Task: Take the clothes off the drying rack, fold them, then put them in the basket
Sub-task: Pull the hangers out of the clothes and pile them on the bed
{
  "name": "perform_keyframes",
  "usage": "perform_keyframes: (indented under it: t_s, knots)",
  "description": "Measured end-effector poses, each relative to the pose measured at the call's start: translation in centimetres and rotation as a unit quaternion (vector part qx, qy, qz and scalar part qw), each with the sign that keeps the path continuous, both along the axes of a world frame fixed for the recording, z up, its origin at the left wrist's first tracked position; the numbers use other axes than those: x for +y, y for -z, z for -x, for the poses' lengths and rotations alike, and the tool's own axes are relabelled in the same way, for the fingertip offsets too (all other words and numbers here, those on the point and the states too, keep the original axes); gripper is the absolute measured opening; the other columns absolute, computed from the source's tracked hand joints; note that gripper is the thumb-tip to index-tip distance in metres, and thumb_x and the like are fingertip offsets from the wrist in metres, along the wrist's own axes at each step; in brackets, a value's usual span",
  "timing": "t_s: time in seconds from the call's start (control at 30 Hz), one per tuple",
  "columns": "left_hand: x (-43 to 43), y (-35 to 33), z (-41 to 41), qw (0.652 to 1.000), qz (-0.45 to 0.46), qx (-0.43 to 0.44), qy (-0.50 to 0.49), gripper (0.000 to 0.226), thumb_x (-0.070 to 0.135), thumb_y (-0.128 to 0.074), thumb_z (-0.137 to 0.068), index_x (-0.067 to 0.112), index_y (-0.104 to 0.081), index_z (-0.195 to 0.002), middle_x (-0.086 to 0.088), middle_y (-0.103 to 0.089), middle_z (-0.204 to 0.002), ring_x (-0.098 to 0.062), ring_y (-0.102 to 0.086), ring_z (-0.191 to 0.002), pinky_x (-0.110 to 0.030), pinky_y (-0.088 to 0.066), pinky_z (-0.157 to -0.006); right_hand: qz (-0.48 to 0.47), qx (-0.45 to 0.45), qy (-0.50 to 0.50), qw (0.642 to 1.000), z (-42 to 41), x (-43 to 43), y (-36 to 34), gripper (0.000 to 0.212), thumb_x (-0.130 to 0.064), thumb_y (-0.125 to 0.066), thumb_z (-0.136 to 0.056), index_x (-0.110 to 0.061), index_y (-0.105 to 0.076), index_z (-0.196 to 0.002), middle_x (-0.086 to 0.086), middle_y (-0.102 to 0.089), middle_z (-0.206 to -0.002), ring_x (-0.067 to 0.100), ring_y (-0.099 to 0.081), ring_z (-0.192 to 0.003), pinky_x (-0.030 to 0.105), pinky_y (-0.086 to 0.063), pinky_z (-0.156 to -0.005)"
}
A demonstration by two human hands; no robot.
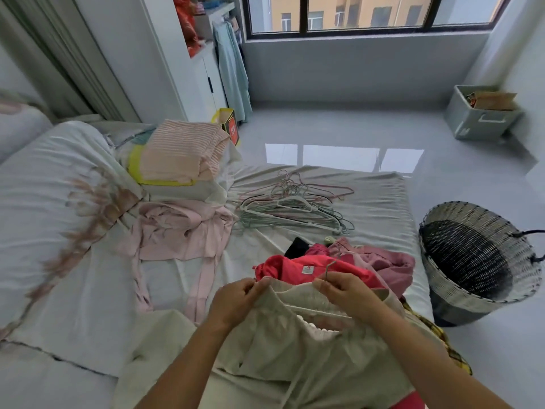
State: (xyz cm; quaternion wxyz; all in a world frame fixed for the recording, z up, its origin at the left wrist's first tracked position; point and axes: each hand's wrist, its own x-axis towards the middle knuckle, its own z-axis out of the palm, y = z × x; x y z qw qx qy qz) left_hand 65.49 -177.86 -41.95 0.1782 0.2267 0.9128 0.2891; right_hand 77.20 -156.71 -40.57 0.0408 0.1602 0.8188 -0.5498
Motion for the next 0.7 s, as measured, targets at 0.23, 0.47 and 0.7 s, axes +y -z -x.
perform_keyframes:
  t_s: [0.23,0.47,0.7]
  knots:
    - [-1.7,-3.4,-1.3,0.996,-0.053,0.002,-0.075,0.059,0.066,-0.041,-0.08,0.013,-0.061,-0.063,-0.003,-0.059,-0.064,-0.014,-0.054,-0.064,-0.028,-0.043,-0.065,-0.115,0.011,-0.038,0.993,-1.1,-3.1,-5.0,0.032,-0.038,-0.05,-0.095,-0.014,-0.062,-0.077,-0.011,-0.044,-0.05,0.001,-0.036,-0.046,0.018,-0.032,-0.052]
    - [-12.5,-1.3,-6.4,0.987,-0.076,-0.013,-0.143,0.041,0.03,-0.048,-0.096,0.024,-0.051,-0.055,0.002,-0.051,-0.056,-0.015,-0.049,-0.058,-0.02,-0.034,-0.055,-0.191,-0.017,-0.105,0.976,-5.1,-9.8,-6.4,0.036,-0.036,-0.049,-0.096,-0.023,-0.046,-0.063,-0.009,-0.045,-0.057,0.001,-0.043,-0.055,0.024,-0.037,-0.061]
    - [-18.3,-2.9,-9.7,0.973,-0.151,0.019,-0.173,0.042,0.03,-0.049,-0.096,0.018,-0.053,-0.056,-0.004,-0.055,-0.058,-0.021,-0.054,-0.062,-0.026,-0.037,-0.057,-0.095,0.025,-0.022,0.995,-8.5,-13.9,-7.6,0.04,-0.031,-0.056,-0.092,0.001,-0.053,-0.07,-0.003,-0.048,-0.062,0.003,-0.045,-0.057,0.022,-0.041,-0.06]
